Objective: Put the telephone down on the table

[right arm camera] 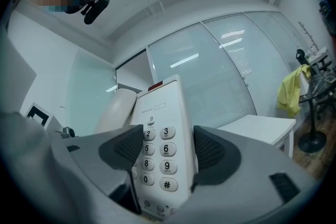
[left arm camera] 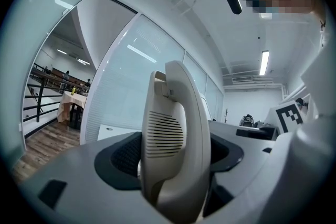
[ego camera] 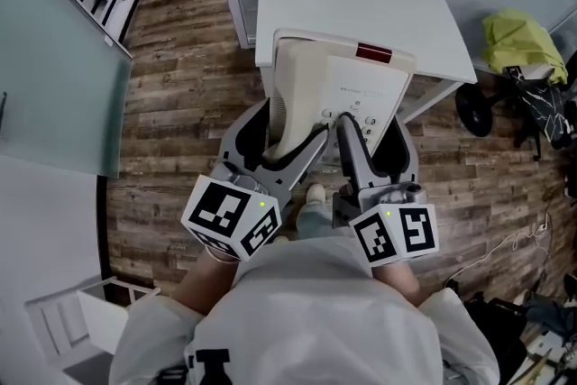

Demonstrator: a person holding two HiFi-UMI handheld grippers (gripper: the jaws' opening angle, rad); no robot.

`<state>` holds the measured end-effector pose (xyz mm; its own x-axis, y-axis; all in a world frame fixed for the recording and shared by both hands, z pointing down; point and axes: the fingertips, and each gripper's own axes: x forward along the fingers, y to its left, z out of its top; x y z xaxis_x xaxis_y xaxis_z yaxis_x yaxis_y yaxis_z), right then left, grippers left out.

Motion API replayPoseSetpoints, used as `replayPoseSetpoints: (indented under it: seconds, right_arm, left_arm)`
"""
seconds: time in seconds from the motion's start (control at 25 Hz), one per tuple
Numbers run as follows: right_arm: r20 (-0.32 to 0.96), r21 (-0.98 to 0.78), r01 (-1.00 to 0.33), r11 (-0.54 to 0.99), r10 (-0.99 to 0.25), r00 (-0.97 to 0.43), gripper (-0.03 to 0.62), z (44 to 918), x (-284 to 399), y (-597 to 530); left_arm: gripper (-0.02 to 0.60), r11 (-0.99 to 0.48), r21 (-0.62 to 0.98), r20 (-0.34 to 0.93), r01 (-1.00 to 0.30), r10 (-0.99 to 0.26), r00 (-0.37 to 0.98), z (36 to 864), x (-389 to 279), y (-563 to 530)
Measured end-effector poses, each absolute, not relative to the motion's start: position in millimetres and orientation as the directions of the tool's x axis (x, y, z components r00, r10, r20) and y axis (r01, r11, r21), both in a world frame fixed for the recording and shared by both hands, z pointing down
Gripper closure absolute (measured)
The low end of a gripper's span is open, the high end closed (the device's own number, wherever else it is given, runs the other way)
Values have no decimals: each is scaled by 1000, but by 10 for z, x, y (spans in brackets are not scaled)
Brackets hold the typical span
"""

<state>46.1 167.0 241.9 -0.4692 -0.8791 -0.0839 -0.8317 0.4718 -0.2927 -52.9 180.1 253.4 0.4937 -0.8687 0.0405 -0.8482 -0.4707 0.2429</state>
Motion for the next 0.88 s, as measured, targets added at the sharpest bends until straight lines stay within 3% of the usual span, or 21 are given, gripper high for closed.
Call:
replayPoseSetpoints:
  seconds: [0.52, 0.88]
  right_arm:
    - [-89, -284, -802, 526, -847, -524, 286, 2387, 853, 321]
    - [-67, -312, -795, 520, -847, -528, 286, 2487, 806, -13]
  left_arm:
    - [235, -418, 246, 27, -874, -899, 438, 2519, -128, 511]
    - [235, -400, 247, 63, -883, -902, 427, 2594, -175, 183]
